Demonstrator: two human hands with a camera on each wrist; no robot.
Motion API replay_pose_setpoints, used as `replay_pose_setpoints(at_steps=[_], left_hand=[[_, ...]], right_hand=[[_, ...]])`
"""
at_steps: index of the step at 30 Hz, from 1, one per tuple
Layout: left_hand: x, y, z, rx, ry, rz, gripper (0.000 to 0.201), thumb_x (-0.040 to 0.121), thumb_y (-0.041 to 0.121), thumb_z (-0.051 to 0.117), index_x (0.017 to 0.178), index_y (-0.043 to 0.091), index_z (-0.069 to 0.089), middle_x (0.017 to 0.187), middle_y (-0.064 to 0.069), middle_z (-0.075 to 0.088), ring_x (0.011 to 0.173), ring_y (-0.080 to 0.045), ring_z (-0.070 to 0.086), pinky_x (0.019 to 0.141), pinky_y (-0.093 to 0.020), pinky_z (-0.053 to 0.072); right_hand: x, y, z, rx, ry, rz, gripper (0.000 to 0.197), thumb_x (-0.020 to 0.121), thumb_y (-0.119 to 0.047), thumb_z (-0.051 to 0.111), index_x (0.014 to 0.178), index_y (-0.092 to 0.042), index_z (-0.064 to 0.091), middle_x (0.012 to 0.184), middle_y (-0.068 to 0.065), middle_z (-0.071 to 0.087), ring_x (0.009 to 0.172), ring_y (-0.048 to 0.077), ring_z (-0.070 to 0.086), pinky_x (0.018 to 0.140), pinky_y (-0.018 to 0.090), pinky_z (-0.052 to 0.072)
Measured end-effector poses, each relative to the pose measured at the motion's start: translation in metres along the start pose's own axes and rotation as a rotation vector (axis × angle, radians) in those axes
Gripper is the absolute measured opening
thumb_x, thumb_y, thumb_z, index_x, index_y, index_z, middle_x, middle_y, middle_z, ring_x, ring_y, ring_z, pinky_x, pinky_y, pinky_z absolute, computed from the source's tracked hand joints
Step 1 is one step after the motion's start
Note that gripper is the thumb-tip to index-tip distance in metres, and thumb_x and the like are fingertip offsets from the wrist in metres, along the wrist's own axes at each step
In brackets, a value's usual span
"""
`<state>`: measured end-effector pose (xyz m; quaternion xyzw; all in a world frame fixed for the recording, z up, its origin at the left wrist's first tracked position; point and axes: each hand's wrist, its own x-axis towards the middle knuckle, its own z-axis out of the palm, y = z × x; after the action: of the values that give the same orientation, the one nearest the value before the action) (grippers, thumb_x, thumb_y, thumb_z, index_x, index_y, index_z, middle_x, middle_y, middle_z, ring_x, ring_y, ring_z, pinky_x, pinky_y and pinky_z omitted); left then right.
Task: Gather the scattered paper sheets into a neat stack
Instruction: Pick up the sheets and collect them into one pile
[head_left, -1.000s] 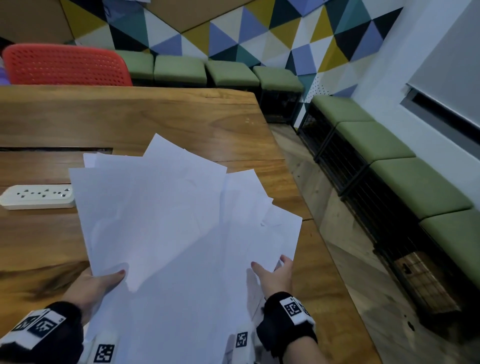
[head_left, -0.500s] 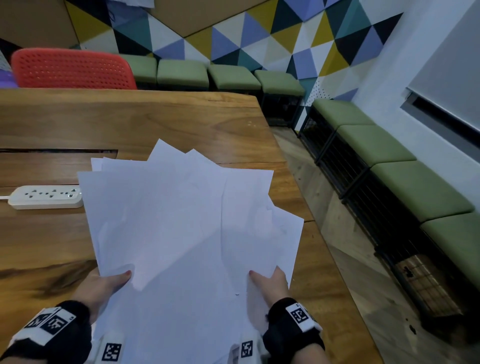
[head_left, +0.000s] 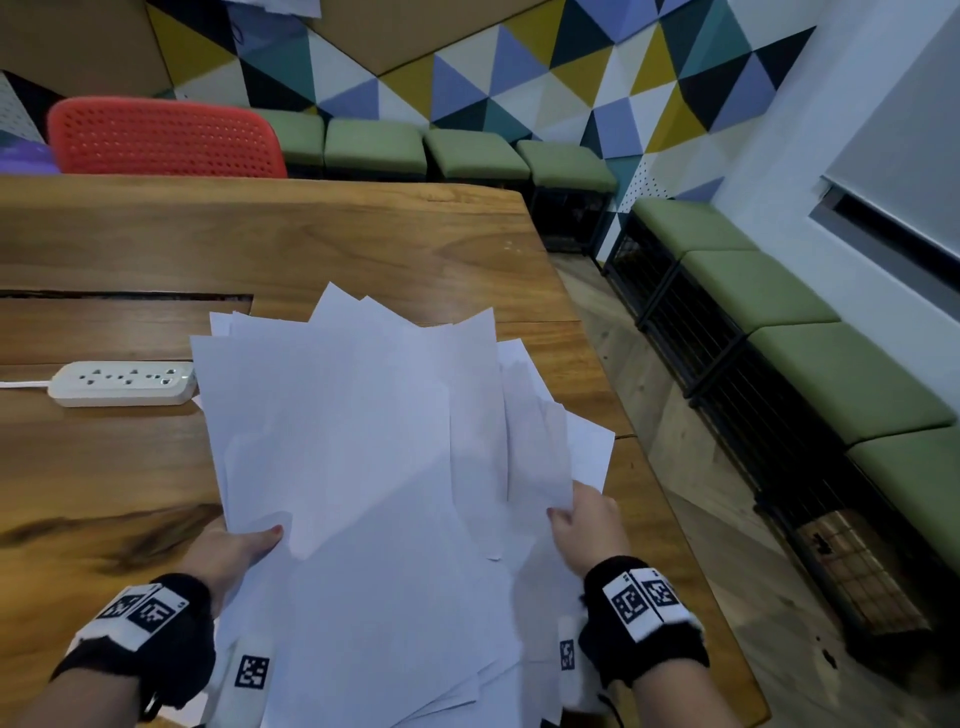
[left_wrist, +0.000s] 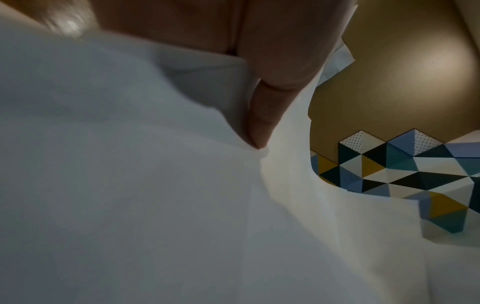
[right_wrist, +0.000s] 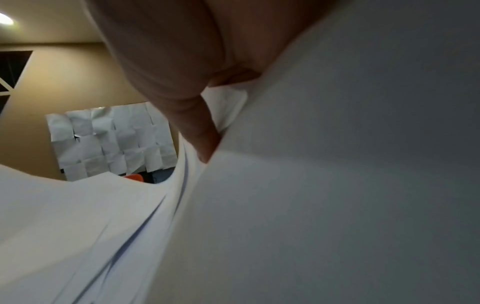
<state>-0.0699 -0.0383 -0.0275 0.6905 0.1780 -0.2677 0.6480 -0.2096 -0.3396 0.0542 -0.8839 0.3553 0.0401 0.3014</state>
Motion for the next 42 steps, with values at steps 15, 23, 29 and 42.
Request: replay_pose_setpoints(at_steps=[15,23,29,42], left_hand=[[0.003,0.0,0.0,0.022,-0.01,-0.018,0.039,0.085,-0.009,0.055,0.124,-0.011,0.048,0.111,-0.027,0.059,0.095,-0.039,0.057,0.089,-0.047,0.043],[-0.002,0.002,0.002,0.02,-0.027,-0.01,0.037,0.085,-0.008,0.055,0.121,-0.01,0.05,0.104,-0.023,0.06,0.087,-0.037,0.059,0.08,-0.043,0.046],[-0.004,0.003,0.002,0.0,-0.038,-0.003,0.037,0.085,-0.01,0.054,0.121,-0.013,0.048,0.104,-0.023,0.058,0.079,-0.033,0.058,0.068,-0.036,0.046],[0.005,-0.002,-0.001,0.007,-0.024,-0.047,0.04,0.084,-0.011,0.055,0.123,-0.012,0.047,0.106,-0.026,0.06,0.092,-0.042,0.058,0.092,-0.052,0.043]], right_hand=[[-0.022,-0.032,-0.073,-0.23,0.355,-0.064,0.021,0.091,-0.01,0.041,0.101,-0.019,0.057,0.068,0.003,0.045,0.07,0.027,0.044,0.063,0.029,0.036],[-0.024,-0.043,-0.093,-0.306,0.229,-0.087,0.017,0.086,-0.01,0.042,0.089,-0.02,0.056,0.069,0.002,0.046,0.074,0.03,0.043,0.064,0.03,0.036],[-0.033,-0.048,-0.102,-0.285,0.36,-0.062,0.016,0.086,-0.008,0.044,0.082,-0.022,0.05,0.078,0.01,0.05,0.087,0.039,0.058,0.065,0.033,0.037],[-0.047,-0.074,-0.124,-0.069,0.876,-0.394,0.044,0.081,-0.006,0.043,0.115,-0.025,0.063,0.097,0.011,0.071,0.082,0.039,0.063,0.065,0.035,0.046]])
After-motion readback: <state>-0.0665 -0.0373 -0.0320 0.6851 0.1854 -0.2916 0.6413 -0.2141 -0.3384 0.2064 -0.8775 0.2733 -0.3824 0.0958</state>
